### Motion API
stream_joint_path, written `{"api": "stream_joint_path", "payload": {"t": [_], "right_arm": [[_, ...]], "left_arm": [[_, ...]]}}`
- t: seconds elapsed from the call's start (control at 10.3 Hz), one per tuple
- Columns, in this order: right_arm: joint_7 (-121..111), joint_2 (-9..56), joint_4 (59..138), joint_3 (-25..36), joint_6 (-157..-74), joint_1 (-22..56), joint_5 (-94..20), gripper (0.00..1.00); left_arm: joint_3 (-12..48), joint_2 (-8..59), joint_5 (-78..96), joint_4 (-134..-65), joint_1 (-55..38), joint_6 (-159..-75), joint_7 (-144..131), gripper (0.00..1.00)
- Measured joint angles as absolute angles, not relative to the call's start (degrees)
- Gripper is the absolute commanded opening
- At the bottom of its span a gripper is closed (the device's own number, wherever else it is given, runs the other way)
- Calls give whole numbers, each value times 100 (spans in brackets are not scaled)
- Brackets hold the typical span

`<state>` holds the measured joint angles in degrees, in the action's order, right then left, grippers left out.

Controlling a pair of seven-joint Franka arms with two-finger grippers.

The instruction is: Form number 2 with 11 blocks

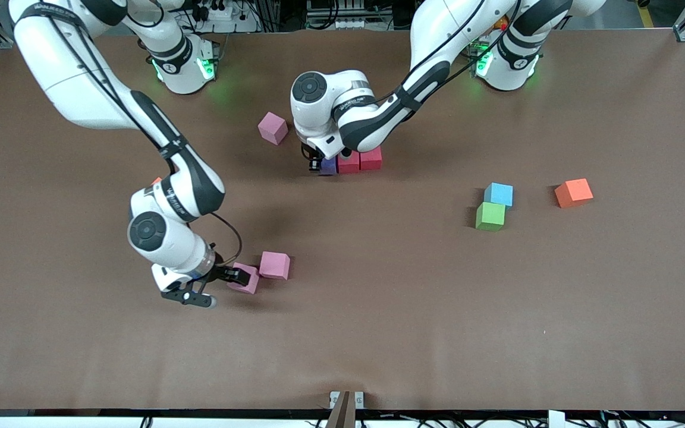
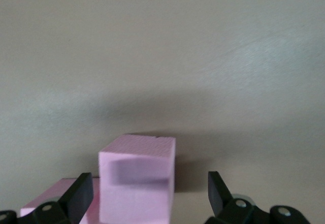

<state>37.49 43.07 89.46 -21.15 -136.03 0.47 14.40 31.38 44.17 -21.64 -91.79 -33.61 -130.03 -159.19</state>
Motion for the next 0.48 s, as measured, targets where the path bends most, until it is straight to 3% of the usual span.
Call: {"api": "stream_joint_path", "payload": {"t": [0.48], "right_arm": [[3767, 4381, 8912, -1834, -13635, 297, 1466, 100]], "left_arm": [[3140, 4553, -2163, -9193, -3377, -13029, -15940, 24]]}}
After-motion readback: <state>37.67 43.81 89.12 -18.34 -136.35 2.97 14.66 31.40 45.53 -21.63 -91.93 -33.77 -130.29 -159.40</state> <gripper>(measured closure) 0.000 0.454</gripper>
